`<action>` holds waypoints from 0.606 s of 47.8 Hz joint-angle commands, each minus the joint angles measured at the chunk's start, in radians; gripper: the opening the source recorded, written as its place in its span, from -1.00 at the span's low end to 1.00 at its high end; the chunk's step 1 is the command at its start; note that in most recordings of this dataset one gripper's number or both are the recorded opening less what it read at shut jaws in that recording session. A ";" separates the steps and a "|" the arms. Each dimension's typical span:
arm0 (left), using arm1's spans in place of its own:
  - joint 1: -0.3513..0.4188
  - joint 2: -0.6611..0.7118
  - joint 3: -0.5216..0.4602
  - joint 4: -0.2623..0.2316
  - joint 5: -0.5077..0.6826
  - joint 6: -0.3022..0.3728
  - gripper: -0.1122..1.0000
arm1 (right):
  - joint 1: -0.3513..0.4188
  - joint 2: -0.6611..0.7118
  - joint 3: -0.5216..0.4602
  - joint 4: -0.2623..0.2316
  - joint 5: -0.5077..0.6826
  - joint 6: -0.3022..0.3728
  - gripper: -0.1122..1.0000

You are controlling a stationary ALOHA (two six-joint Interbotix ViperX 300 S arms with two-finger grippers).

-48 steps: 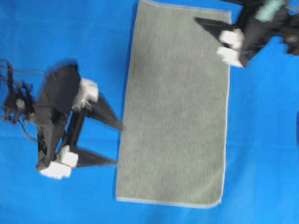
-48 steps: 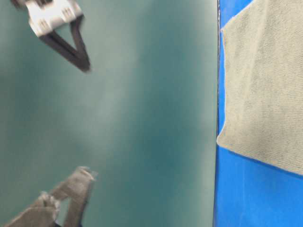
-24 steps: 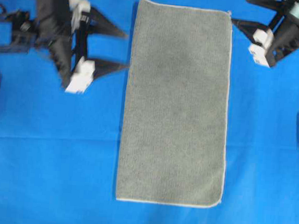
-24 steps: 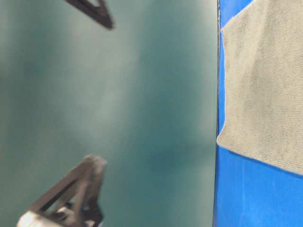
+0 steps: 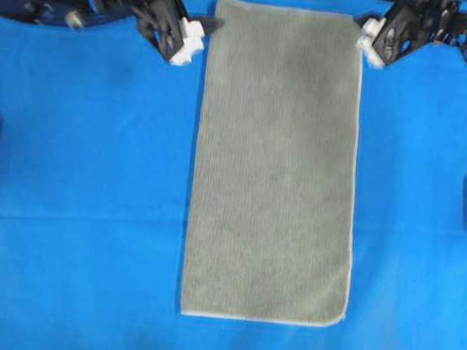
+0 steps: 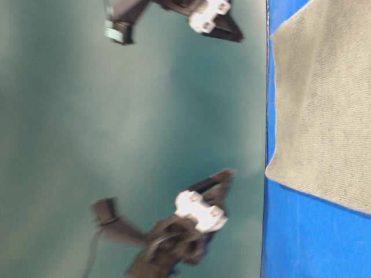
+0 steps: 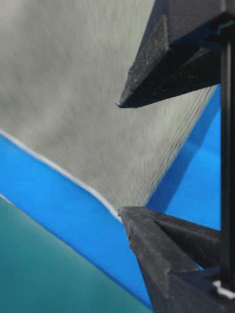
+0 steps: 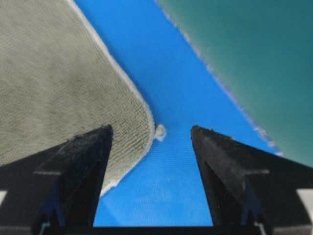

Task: Fold a large towel.
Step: 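Grasp the far corners of the towel with both grippers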

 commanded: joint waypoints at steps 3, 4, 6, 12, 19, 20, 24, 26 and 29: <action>0.026 0.095 -0.061 -0.002 -0.031 0.003 0.59 | -0.026 0.081 -0.034 -0.002 -0.078 0.000 0.36; 0.029 0.110 -0.071 -0.002 -0.031 0.003 0.59 | -0.028 0.092 -0.037 -0.003 -0.086 0.002 0.36; 0.037 0.140 -0.084 -0.002 -0.031 0.003 0.59 | -0.028 0.115 -0.041 0.000 -0.098 0.003 0.36; 0.046 0.210 -0.123 -0.006 -0.034 0.002 0.59 | -0.028 0.176 -0.055 0.000 -0.127 0.009 0.36; 0.055 0.252 -0.143 -0.005 -0.032 0.003 0.57 | -0.035 0.212 -0.074 -0.002 -0.126 0.005 0.36; 0.058 0.255 -0.143 -0.006 -0.032 0.003 0.55 | -0.035 0.213 -0.077 -0.002 -0.126 0.005 0.36; 0.067 0.255 -0.138 -0.006 -0.026 0.005 0.49 | -0.035 0.216 -0.087 -0.002 -0.127 0.003 0.34; 0.067 0.253 -0.135 -0.006 -0.021 0.008 0.43 | -0.035 0.218 -0.089 -0.002 -0.126 0.003 0.29; 0.069 0.252 -0.130 -0.006 -0.018 0.017 0.20 | -0.035 0.218 -0.089 -0.003 -0.126 0.002 0.07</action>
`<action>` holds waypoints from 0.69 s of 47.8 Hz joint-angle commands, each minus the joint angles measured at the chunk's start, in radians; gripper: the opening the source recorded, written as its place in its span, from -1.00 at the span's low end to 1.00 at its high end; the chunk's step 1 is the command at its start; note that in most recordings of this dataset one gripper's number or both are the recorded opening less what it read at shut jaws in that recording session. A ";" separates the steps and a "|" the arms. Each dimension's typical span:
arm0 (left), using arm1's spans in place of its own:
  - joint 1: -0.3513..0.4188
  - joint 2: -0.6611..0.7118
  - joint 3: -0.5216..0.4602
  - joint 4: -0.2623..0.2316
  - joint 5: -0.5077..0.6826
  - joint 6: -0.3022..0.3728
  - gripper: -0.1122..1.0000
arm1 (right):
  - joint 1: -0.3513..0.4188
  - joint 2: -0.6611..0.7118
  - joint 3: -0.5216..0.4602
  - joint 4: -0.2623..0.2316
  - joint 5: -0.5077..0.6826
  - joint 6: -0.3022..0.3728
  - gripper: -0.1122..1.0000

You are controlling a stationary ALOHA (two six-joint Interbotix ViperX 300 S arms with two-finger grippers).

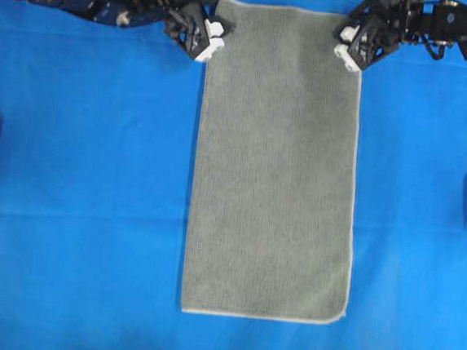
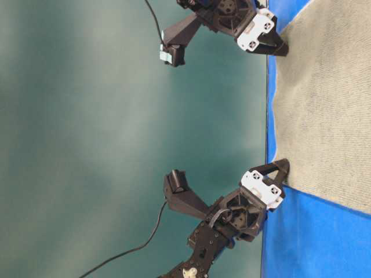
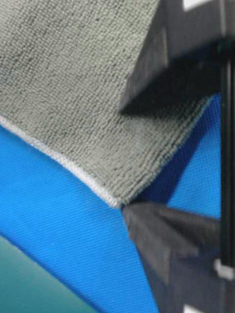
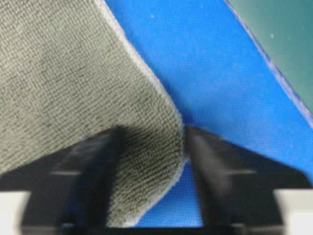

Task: Fold a large towel.
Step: 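Grasp the far corners of the towel with both grippers, then fold the far edge over toward the near edge with both grippers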

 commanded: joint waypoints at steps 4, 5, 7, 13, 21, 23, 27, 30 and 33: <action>0.009 -0.018 -0.006 -0.002 0.014 0.008 -0.21 | -0.005 -0.014 -0.015 -0.003 -0.005 -0.002 -0.39; 0.011 -0.018 -0.008 0.000 0.017 0.008 -0.32 | -0.005 -0.012 -0.015 -0.002 -0.005 -0.002 -0.50; 0.009 -0.018 -0.009 0.000 0.026 0.008 -0.50 | -0.005 -0.012 -0.017 -0.002 -0.005 -0.002 -0.70; 0.012 -0.043 -0.029 0.000 0.044 0.026 -0.73 | -0.005 -0.028 -0.026 -0.003 0.006 -0.003 -0.75; 0.021 -0.124 -0.061 0.000 0.058 0.114 -0.73 | -0.011 -0.097 -0.075 -0.028 0.103 -0.003 -0.75; 0.026 -0.141 -0.067 0.002 0.066 0.127 -0.73 | -0.012 -0.114 -0.089 -0.038 0.127 -0.003 -0.75; 0.038 -0.173 -0.075 0.000 0.087 0.138 -0.73 | -0.012 -0.146 -0.110 -0.054 0.175 -0.003 -0.75; 0.041 -0.199 -0.071 0.000 0.110 0.138 -0.73 | -0.011 -0.183 -0.118 -0.054 0.198 -0.002 -0.75; 0.029 -0.236 -0.061 0.000 0.144 0.137 -0.73 | 0.002 -0.229 -0.109 -0.054 0.212 -0.002 -0.75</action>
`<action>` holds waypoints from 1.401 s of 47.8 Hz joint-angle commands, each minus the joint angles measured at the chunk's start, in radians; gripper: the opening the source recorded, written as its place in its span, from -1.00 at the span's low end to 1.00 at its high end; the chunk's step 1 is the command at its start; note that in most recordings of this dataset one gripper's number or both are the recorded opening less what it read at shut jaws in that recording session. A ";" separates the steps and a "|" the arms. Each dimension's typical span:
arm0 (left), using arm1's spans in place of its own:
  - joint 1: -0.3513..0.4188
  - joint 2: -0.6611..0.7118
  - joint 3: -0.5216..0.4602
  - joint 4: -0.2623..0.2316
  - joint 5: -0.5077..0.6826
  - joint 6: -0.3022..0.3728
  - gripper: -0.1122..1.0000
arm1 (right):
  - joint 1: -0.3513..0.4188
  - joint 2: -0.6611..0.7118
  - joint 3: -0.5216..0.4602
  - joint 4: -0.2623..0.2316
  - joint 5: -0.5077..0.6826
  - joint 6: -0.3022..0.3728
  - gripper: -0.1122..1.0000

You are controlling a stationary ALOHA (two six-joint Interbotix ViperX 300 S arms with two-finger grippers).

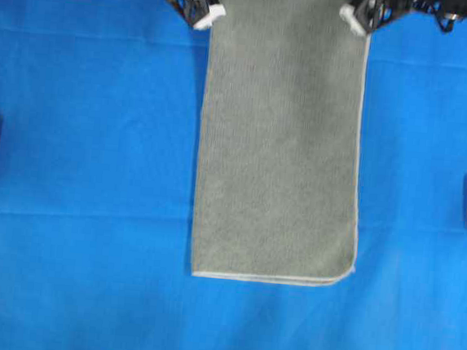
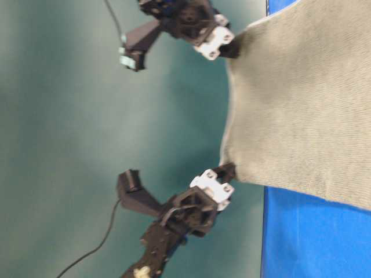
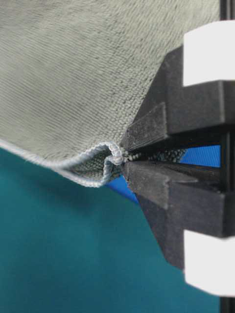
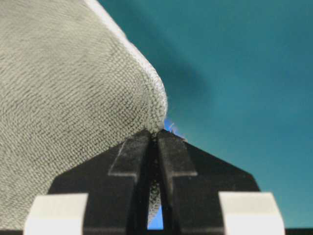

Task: Fold a large towel.
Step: 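Fold the far edge over toward the near edge with both grippers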

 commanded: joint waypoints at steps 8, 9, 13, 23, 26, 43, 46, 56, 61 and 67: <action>-0.095 -0.219 0.069 0.000 0.094 0.014 -0.73 | 0.089 -0.229 0.069 -0.003 0.044 0.008 -0.75; -0.107 -0.241 0.083 0.000 0.097 0.018 -0.73 | 0.103 -0.250 0.083 -0.002 0.048 0.009 -0.75; -0.163 -0.314 0.146 0.000 0.097 0.021 -0.73 | 0.184 -0.356 0.163 0.006 0.077 0.014 -0.75; -0.342 -0.414 0.287 -0.002 0.107 -0.072 -0.73 | 0.448 -0.568 0.307 0.100 0.186 0.014 -0.75; -0.414 -0.425 0.307 -0.002 0.115 -0.075 -0.73 | 0.534 -0.604 0.321 0.141 0.238 0.015 -0.75; -0.752 -0.313 0.310 -0.008 0.127 -0.219 -0.73 | 0.851 -0.485 0.341 0.482 0.376 0.023 -0.75; -0.782 -0.268 0.307 -0.008 0.121 -0.273 -0.73 | 0.882 -0.443 0.344 0.529 0.351 0.023 -0.75; -0.841 -0.140 0.278 -0.008 0.069 -0.333 -0.73 | 0.956 -0.322 0.351 0.617 0.215 0.054 -0.75; -0.865 -0.109 0.259 -0.008 0.046 -0.337 -0.73 | 0.979 -0.287 0.353 0.620 0.160 0.083 -0.75; -0.884 -0.095 0.252 -0.008 0.038 -0.341 -0.73 | 0.992 -0.261 0.353 0.620 0.133 0.109 -0.75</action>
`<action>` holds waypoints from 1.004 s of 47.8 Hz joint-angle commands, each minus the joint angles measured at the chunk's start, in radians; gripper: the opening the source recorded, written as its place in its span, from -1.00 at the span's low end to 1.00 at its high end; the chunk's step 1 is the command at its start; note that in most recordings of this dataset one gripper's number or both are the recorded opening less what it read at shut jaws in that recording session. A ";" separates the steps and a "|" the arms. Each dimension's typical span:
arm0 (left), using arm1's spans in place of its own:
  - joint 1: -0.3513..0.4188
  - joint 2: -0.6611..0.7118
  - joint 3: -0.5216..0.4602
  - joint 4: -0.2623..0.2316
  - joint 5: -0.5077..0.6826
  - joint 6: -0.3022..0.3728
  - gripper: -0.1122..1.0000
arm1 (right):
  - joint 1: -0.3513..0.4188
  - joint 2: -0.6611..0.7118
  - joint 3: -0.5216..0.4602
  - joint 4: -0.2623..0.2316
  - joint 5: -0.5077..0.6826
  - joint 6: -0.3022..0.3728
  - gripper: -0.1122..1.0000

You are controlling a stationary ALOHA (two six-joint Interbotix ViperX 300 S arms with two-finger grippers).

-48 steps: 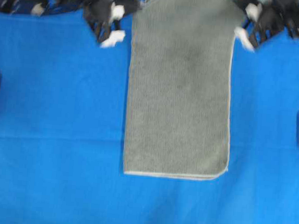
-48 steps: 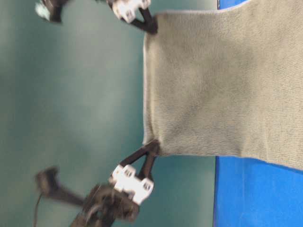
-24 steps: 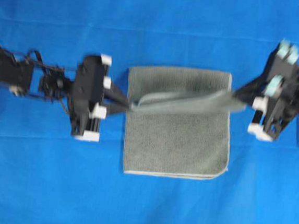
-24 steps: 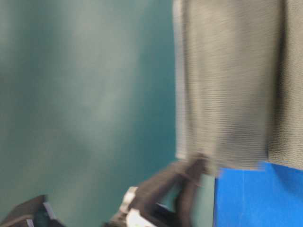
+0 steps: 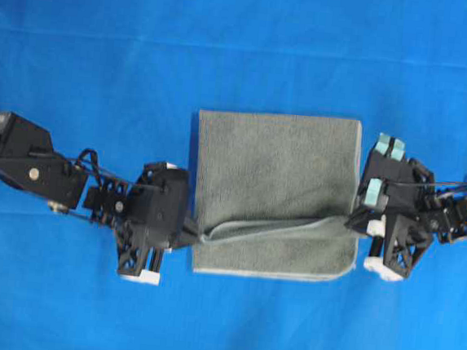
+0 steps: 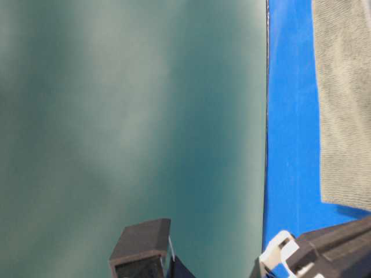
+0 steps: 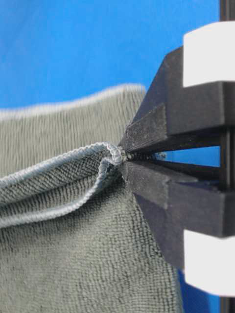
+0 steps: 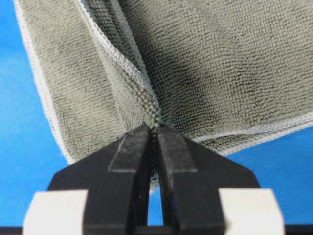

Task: Fold a large towel.
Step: 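Fold the far edge over toward the near edge with both grippers, then open both grippers and withdraw them sideways from the folded towel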

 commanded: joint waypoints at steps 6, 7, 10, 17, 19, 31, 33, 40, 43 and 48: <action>-0.032 -0.006 -0.017 -0.002 -0.006 -0.002 -0.68 | 0.020 0.012 -0.012 0.003 -0.015 0.025 -0.74; -0.035 -0.006 -0.018 -0.002 -0.006 -0.002 -0.63 | 0.023 0.012 -0.014 0.003 -0.018 0.026 -0.74; -0.043 -0.006 -0.023 -0.002 -0.006 0.000 -0.38 | 0.038 0.015 -0.017 0.003 -0.035 0.029 -0.73; -0.055 -0.017 -0.032 -0.002 0.002 0.002 0.19 | 0.087 0.021 -0.044 0.003 -0.057 0.029 -0.10; -0.057 -0.026 -0.035 -0.002 0.005 0.003 0.27 | 0.106 0.020 -0.058 0.003 -0.049 0.029 0.11; -0.081 -0.153 -0.038 -0.002 0.067 0.012 0.25 | 0.202 -0.038 -0.161 -0.009 0.095 0.028 0.32; -0.081 -0.198 -0.035 0.000 0.086 0.014 0.25 | 0.215 -0.064 -0.187 -0.023 0.149 0.026 0.32; -0.081 -0.333 -0.021 0.005 0.110 0.028 0.25 | 0.232 -0.166 -0.244 -0.106 0.273 0.026 0.32; -0.081 -0.391 -0.014 0.006 0.117 0.044 0.25 | 0.232 -0.224 -0.259 -0.169 0.321 0.025 0.32; -0.075 -0.500 0.008 0.006 0.126 0.097 0.25 | 0.232 -0.325 -0.262 -0.272 0.382 0.023 0.32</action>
